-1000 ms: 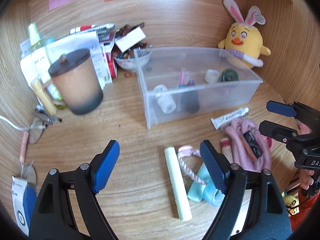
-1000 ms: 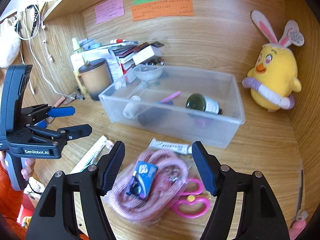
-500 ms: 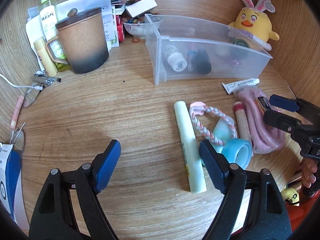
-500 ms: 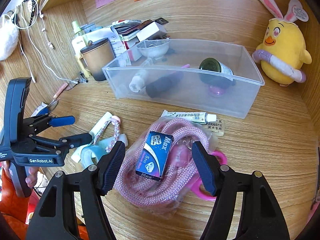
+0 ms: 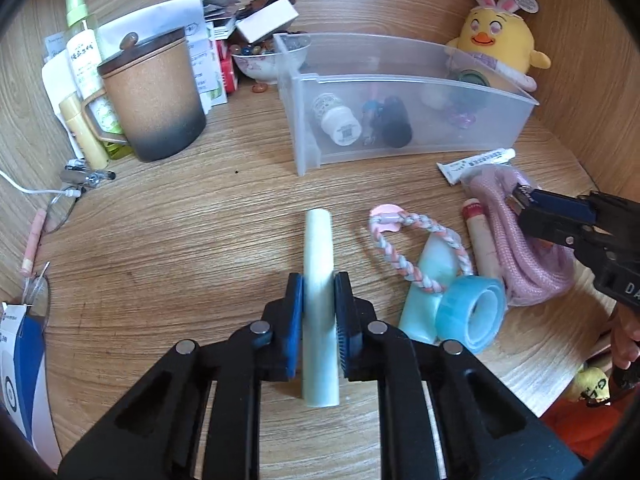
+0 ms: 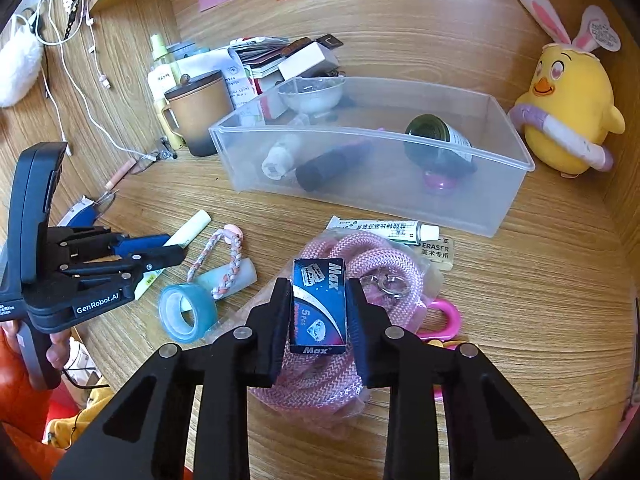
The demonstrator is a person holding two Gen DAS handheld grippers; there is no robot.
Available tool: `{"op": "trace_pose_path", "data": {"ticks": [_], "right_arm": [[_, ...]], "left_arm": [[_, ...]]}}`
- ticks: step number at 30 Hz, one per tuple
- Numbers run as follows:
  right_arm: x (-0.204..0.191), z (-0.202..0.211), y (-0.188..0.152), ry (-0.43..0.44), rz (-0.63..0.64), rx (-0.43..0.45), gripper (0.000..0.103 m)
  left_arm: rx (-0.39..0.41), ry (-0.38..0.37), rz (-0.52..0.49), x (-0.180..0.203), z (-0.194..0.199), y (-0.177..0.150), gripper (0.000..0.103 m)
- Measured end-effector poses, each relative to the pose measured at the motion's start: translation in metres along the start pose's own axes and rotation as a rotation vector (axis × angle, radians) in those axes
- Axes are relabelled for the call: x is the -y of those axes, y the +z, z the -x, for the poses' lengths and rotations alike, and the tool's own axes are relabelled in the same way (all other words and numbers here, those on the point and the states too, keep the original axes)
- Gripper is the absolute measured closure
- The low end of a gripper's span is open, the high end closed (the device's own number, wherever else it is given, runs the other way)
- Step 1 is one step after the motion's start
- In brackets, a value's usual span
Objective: Organize objects
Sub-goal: 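Grasp the pale green marker with the left tool while the right tool grasps the blue Max box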
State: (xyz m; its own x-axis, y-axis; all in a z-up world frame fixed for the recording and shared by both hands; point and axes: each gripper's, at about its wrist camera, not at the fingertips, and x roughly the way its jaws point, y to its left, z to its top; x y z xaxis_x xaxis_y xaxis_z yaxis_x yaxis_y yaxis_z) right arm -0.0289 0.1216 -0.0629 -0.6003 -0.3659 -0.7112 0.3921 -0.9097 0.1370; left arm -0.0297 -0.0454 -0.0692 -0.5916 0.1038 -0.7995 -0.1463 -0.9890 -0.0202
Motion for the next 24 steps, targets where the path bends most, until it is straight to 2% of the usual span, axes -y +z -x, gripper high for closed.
{"op": "trace_pose_path", "data": {"ticks": [6, 18, 24], "right_arm": [[0.002, 0.004, 0.002, 0.009, -0.016, 0.018, 0.078], [0.021, 0.025, 0.026, -0.018, -0.042, 0.113, 0.078], [0.031, 0.031, 0.039, -0.035, -0.052, 0.149, 0.078]], "left_arm": [[0.020, -0.006, 0.010, -0.002, 0.006, 0.007, 0.088], [0.170, -0.010, 0.002, 0.001, 0.040, 0.043, 0.088], [0.231, -0.041, -0.008, 0.005, 0.054, 0.063, 0.088]]}}
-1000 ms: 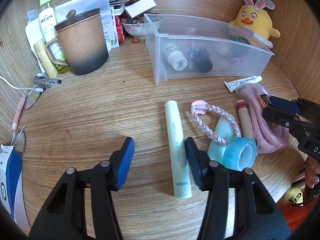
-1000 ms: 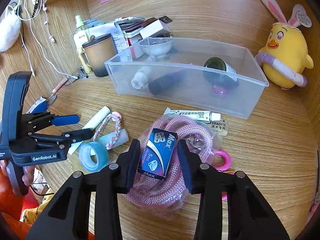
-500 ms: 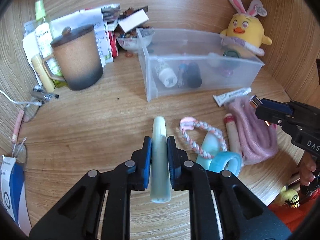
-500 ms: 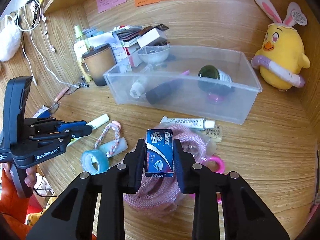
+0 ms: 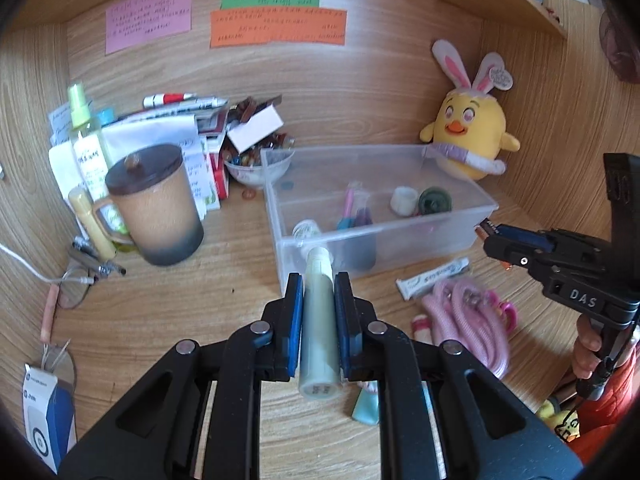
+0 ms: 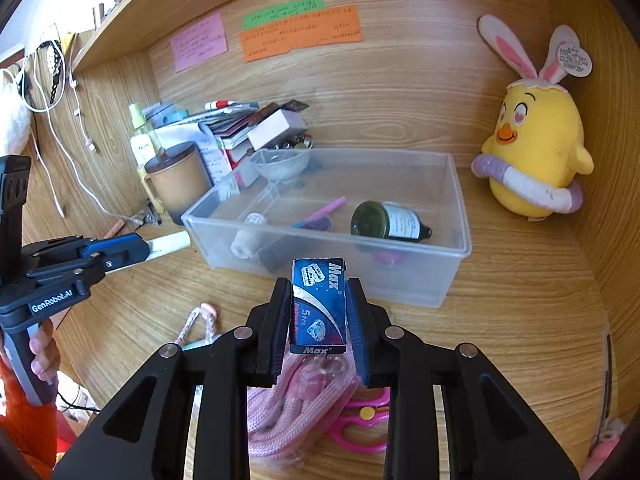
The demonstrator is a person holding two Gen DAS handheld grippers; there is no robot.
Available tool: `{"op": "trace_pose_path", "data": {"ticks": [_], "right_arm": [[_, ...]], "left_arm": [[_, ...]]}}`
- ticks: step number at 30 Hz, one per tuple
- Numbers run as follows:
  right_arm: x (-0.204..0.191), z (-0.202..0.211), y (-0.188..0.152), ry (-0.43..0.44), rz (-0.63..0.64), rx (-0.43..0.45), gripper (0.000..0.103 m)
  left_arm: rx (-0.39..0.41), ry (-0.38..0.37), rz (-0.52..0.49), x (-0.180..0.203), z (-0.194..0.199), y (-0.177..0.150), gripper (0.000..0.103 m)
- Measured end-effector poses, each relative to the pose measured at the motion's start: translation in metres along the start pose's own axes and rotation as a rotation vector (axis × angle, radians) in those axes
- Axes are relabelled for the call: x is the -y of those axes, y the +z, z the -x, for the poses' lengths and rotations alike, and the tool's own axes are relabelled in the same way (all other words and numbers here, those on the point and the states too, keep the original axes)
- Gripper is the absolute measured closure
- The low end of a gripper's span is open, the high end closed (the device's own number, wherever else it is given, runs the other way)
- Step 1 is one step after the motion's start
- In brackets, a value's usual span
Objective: Organize objects
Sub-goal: 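Grasp the pale green marker with the left tool while the right tool grasps the blue Max box, then lower both held items into the clear box and open both tools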
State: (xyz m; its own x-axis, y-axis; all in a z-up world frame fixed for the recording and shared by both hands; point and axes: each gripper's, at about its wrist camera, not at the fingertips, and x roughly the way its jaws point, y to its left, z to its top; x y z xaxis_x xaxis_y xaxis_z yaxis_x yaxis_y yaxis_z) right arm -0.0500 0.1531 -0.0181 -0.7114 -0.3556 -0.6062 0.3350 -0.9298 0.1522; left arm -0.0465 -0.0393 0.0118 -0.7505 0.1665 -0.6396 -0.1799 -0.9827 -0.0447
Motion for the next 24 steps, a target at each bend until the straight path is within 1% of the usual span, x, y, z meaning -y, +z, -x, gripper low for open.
{"op": "trace_pose_path", "data": {"ticks": [4, 8, 10, 17, 21, 24], "right_arm": [[0.007, -0.003, 0.010, -0.014, -0.004, 0.022, 0.078], [0.017, -0.006, 0.021, -0.022, -0.016, 0.036, 0.078], [0.021, -0.008, 0.026, -0.027, -0.022, 0.041, 0.078], [0.034, -0.017, 0.039, -0.089, -0.014, 0.046, 0.078], [0.040, -0.027, 0.043, -0.118, -0.006, 0.025, 0.078], [0.044, -0.035, 0.044, -0.141, 0.003, 0.006, 0.078]], "left_arm": [[0.028, -0.001, -0.022, 0.005, -0.001, 0.017, 0.088], [0.037, -0.007, -0.040, 0.009, -0.009, 0.032, 0.088], [0.022, -0.020, -0.039, 0.012, -0.018, 0.038, 0.088], [-0.048, -0.061, -0.036, 0.017, -0.054, 0.048, 0.088], [-0.083, -0.096, -0.032, 0.018, -0.069, 0.052, 0.088], [-0.099, -0.101, -0.032, 0.018, -0.078, 0.054, 0.088]]}}
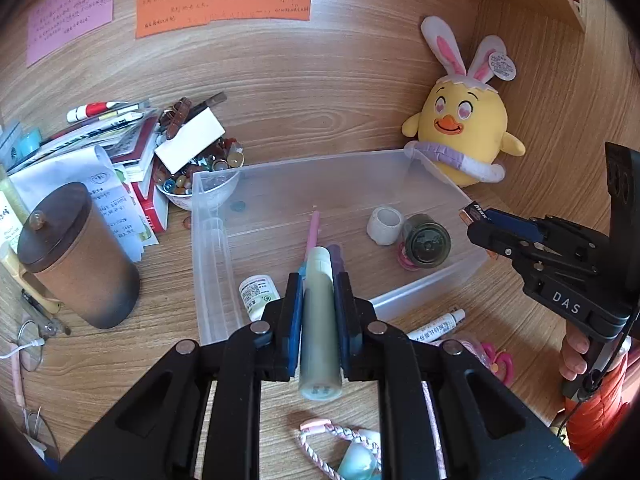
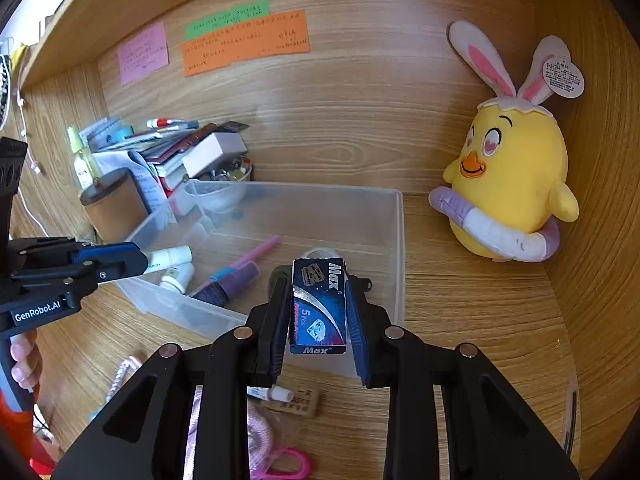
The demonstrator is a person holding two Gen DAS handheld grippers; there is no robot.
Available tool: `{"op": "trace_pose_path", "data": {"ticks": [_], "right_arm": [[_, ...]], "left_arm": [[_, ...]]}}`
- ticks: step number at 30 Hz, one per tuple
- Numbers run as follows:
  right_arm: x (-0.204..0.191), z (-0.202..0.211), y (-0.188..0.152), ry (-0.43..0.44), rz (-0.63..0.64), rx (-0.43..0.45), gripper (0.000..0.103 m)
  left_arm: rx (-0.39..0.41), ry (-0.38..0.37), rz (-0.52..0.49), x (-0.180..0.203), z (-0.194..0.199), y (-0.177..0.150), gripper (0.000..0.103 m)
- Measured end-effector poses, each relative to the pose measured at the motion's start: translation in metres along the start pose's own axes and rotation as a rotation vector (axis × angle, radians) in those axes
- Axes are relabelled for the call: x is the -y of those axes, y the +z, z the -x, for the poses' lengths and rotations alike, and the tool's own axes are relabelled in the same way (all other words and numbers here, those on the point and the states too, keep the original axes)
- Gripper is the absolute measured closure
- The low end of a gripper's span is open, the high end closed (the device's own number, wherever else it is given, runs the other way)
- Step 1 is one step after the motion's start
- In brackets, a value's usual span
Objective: Organize objects
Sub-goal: 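Lower both held items into the clear box and open both tools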
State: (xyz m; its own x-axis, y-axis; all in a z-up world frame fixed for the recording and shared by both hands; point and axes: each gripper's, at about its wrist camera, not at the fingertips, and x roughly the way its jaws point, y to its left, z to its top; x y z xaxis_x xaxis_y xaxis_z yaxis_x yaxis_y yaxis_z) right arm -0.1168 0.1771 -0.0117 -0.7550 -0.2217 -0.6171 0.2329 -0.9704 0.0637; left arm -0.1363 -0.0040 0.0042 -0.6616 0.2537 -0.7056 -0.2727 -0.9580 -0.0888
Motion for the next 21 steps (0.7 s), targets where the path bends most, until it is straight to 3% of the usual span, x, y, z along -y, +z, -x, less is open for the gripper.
{"op": "trace_pose_path", "data": {"ticks": [13, 21], "right_arm": [[0.007, -0.029, 0.002, -0.027, -0.022, -0.052, 0.078], [0.002, -0.035, 0.003, -0.032, 0.006, -0.058, 0.078]], "left_arm": [[-0.070, -0.033, -0.005, 0.003, -0.038, 0.011, 0.088], [-0.066, -0.023, -0.021, 0.008, -0.042, 0.013, 0.088]]}}
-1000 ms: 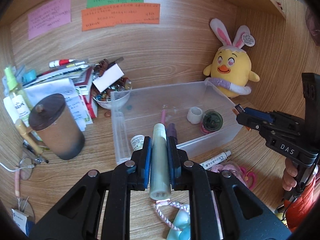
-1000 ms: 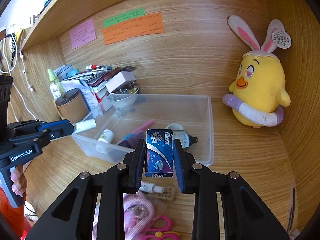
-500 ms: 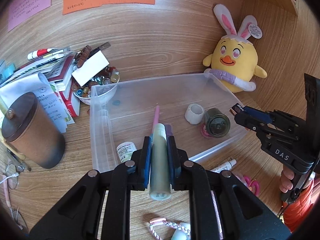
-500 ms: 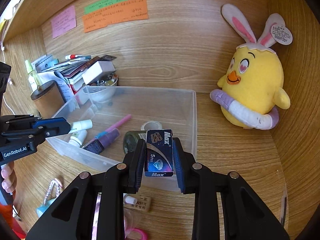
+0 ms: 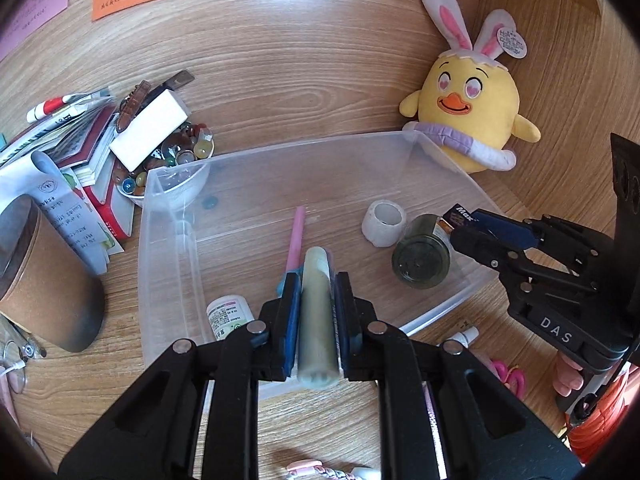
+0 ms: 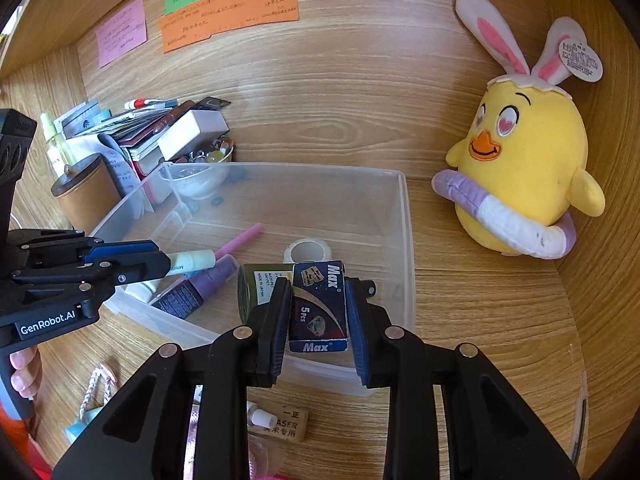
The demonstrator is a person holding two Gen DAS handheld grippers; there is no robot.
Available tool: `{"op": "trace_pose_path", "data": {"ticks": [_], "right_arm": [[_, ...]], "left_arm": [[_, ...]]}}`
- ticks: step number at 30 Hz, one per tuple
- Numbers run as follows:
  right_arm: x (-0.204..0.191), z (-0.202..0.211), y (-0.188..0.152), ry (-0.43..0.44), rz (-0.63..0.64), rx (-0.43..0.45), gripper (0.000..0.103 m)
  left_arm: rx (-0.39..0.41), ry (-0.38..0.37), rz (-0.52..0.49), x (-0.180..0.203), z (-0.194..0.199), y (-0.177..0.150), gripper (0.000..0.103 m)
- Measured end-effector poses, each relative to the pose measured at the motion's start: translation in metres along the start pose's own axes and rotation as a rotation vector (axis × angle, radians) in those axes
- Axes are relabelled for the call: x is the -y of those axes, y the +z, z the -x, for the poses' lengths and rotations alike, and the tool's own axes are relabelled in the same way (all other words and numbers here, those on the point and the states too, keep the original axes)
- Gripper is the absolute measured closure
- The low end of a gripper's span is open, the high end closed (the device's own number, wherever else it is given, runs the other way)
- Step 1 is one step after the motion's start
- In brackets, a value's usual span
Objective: Organize objects
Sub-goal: 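Lower both held items into the clear box and open both tools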
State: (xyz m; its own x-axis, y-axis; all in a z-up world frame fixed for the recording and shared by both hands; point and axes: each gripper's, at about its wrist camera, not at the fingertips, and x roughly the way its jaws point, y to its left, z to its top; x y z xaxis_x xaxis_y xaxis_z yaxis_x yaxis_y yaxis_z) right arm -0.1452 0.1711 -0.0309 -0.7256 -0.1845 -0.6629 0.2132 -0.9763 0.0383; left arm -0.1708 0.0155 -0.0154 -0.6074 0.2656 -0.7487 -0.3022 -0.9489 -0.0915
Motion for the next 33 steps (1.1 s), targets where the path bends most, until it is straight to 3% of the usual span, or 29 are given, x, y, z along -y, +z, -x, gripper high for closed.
{"op": "trace_pose_path", "data": {"ticks": [3, 6, 10, 12, 14, 17, 22, 26, 33], "right_arm": [[-0.002, 0.001, 0.000, 0.005, 0.010, -0.004, 0.078], [-0.002, 0.004, 0.001, 0.026, 0.003, -0.012, 0.069], [-0.003, 0.013, 0.000, 0.046, -0.008, 0.006, 0.055], [-0.004, 0.018, 0.000, 0.044, -0.003, 0.013, 0.054], [-0.005, 0.024, 0.000, 0.050, 0.001, 0.018, 0.051], [-0.006, 0.035, -0.004, 0.051, 0.008, 0.032, 0.042], [-0.007, 0.053, -0.014, 0.051, 0.014, 0.049, 0.032], [-0.006, 0.063, -0.025, 0.040, 0.007, 0.050, 0.024], [0.000, 0.068, -0.051, 0.035, -0.012, 0.003, 0.024]], "left_arm": [[0.000, 0.000, 0.004, -0.001, 0.002, 0.001, 0.088], [0.002, -0.003, 0.019, -0.003, 0.005, 0.002, 0.079], [0.042, 0.033, 0.014, -0.002, 0.018, 0.002, 0.060], [0.065, 0.045, 0.006, 0.000, 0.026, 0.001, 0.047], [0.082, 0.049, 0.007, 0.000, 0.035, 0.000, 0.028], [0.113, 0.064, -0.001, 0.001, 0.049, -0.006, 0.019], [0.103, 0.077, 0.003, 0.000, 0.064, -0.023, 0.011], [0.060, 0.080, 0.010, -0.003, 0.069, -0.041, 0.010], [0.030, 0.136, 0.040, -0.008, 0.081, -0.080, 0.010]]}}
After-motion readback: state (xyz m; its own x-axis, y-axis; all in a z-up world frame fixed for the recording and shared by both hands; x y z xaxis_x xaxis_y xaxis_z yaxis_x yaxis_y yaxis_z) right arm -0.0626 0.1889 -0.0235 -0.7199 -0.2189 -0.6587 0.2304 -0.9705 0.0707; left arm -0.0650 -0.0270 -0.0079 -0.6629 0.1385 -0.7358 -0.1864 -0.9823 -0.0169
